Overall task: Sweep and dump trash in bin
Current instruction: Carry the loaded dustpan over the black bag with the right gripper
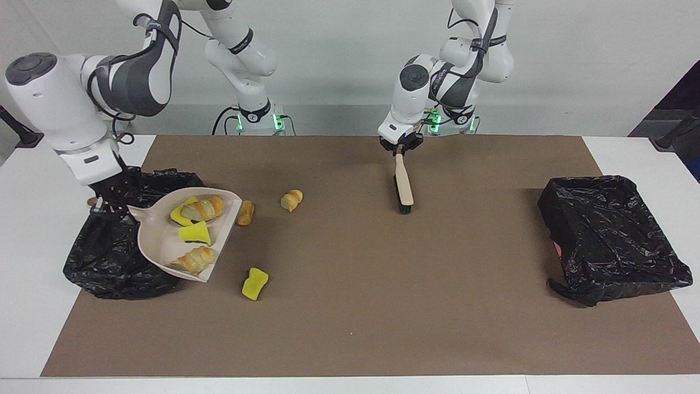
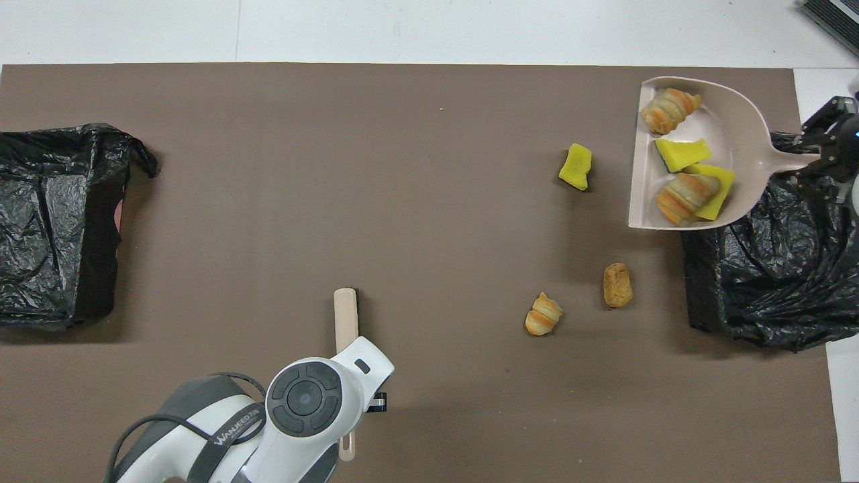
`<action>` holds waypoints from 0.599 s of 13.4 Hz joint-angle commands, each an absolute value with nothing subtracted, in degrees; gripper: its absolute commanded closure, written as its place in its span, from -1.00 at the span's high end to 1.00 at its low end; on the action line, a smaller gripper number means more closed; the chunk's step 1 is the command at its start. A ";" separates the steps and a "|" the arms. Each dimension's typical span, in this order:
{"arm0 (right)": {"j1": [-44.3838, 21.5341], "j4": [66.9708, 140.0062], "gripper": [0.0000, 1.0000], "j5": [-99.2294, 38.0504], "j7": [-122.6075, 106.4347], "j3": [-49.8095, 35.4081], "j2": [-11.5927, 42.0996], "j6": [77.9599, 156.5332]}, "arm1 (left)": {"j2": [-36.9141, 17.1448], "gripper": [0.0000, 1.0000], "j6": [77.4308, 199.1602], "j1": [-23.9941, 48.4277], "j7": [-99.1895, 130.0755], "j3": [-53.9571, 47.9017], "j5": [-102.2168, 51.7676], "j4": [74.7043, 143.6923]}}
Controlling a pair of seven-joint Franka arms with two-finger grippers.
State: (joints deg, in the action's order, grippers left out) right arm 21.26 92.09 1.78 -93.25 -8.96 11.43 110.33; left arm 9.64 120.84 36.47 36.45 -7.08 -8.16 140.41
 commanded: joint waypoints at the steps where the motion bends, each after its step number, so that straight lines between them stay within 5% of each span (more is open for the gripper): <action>1: 27.58 100.18 -1.00 0.09 -99.64 -9.49 5.46 113.99 | 9.58 -0.90 122.61 36.91 37.18 -6.68 -8.70 141.50; 2: 29.77 100.37 -1.00 0.35 -101.32 -9.41 5.19 114.52 | 9.49 -0.38 122.87 36.83 37.44 -6.68 -8.70 141.50; 3: 31.62 100.55 -1.00 1.05 -102.29 -9.32 4.66 114.61 | 9.41 0.62 123.31 36.83 36.83 -6.59 -8.70 141.42; 4: 33.03 100.81 -1.00 1.92 -103.17 -9.06 4.57 114.70 | 9.23 1.00 123.31 36.83 36.48 -6.59 -8.70 141.15; 8: 38.22 100.99 -1.00 8.52 -102.57 -8.70 5.70 120.13 | 7.65 1.00 122.26 36.30 36.56 -6.07 -8.70 138.08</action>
State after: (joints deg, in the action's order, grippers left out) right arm 35.98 99.01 6.69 -102.48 -8.21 6.17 117.02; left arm 8.79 122.01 36.44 36.71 -6.78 -8.16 139.71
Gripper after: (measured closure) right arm 0.678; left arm 0.233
